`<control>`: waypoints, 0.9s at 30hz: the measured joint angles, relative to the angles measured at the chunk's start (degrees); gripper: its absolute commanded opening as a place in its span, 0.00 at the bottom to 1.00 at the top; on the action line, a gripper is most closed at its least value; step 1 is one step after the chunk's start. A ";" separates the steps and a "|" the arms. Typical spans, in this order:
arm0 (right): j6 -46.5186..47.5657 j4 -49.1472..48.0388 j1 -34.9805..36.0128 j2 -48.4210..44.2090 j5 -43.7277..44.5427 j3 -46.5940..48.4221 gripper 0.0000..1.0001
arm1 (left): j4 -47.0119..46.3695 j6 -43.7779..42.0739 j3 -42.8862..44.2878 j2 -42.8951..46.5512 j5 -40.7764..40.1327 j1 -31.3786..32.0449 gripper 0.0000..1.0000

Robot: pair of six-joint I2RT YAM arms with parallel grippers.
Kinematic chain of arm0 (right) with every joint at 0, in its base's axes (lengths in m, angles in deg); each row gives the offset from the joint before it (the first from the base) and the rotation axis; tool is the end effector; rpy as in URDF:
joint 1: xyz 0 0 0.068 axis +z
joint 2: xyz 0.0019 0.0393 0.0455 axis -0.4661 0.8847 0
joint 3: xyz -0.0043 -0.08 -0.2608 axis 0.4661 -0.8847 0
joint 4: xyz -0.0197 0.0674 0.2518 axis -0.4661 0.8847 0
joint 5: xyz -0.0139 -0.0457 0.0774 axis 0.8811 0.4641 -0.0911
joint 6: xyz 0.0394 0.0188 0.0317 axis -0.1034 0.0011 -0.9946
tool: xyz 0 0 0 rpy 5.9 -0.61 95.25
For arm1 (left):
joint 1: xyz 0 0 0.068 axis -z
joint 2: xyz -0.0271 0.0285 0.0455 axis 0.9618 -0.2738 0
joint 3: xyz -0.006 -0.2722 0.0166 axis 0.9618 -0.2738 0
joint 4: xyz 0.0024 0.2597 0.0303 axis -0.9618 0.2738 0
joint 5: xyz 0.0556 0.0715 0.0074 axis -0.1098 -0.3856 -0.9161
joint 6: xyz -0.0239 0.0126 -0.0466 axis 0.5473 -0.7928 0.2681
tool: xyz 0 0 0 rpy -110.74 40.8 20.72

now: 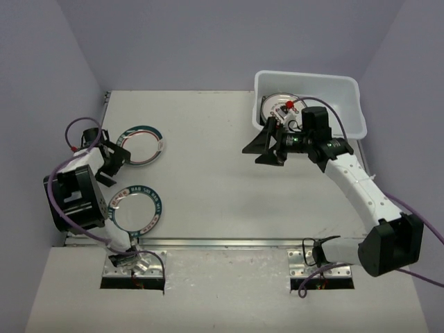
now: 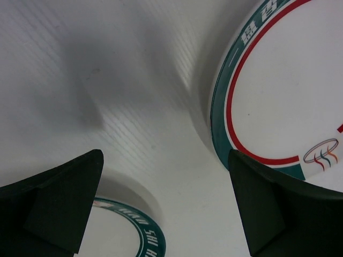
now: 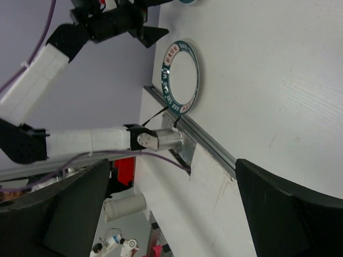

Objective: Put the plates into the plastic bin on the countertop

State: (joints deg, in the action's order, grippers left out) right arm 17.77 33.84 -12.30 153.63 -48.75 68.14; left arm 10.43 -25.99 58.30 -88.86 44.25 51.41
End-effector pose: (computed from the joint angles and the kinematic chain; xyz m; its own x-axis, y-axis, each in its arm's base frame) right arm 0.2576 0.0979 0.3152 -0.9303 0.2940 -0.2194 -0.0694 0.4460 0.8923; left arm 0.2844 0.1215 0.1771 -0.3843 -0.8462 -0.3692 -0.8462 0.4827 -0.2256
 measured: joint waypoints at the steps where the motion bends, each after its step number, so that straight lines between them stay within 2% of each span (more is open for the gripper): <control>1: 0.02 -0.25 -0.02 -1.85 -0.65 -1.41 0.99 | -0.70 0.07 0.81 -2.10 0.33 0.00 1.00; 5: -0.28 -2.26 -0.02 -5.59 -2.37 -4.88 0.99 | -2.24 0.16 4.06 -7.92 1.67 -0.02 0.93; 8: -0.67 -2.76 -0.18 -5.82 -2.41 -6.64 0.99 | -3.47 0.11 6.50 -9.79 2.44 -0.02 0.77; 9: -0.86 -2.70 -0.32 -5.82 -2.40 -7.09 0.99 | -3.83 0.00 7.25 -10.39 2.83 -0.02 0.75; 10: -0.98 -2.64 -0.44 -5.82 -2.40 -7.37 0.99 | -4.12 -0.11 7.83 -10.88 3.32 -0.02 0.69; 13: -1.16 -2.71 -0.74 -5.82 -2.38 -7.56 0.99 | -4.85 -0.29 8.60 -11.85 4.31 -0.02 0.41; 16: -1.16 -2.74 -1.38 -5.88 -2.55 -7.57 0.99 | -4.97 -0.61 9.19 -13.26 5.59 -0.04 0.22; 17: -1.16 -2.76 -1.74 -5.93 -2.60 -7.57 0.99 | -5.17 -0.35 9.38 -13.97 5.98 -0.04 0.10; 19: -1.13 -2.75 -2.56 -6.20 -2.70 -7.58 0.99 | -5.90 0.02 9.71 -14.40 7.50 -0.12 0.00; 24: -3.32 -3.63 -6.41 -7.60 -4.18 -7.89 0.99 | -6.88 0.39 10.03 -14.38 9.02 -0.26 0.00; 27: -6.86 -8.14 -9.86 -8.30 -6.67 -10.30 0.99 | -7.60 0.63 8.68 -12.88 10.20 -0.19 0.00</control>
State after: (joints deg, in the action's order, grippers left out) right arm 10.90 25.70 -22.16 145.32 -55.43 57.84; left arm 2.83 -25.37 66.98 -101.74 54.44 51.22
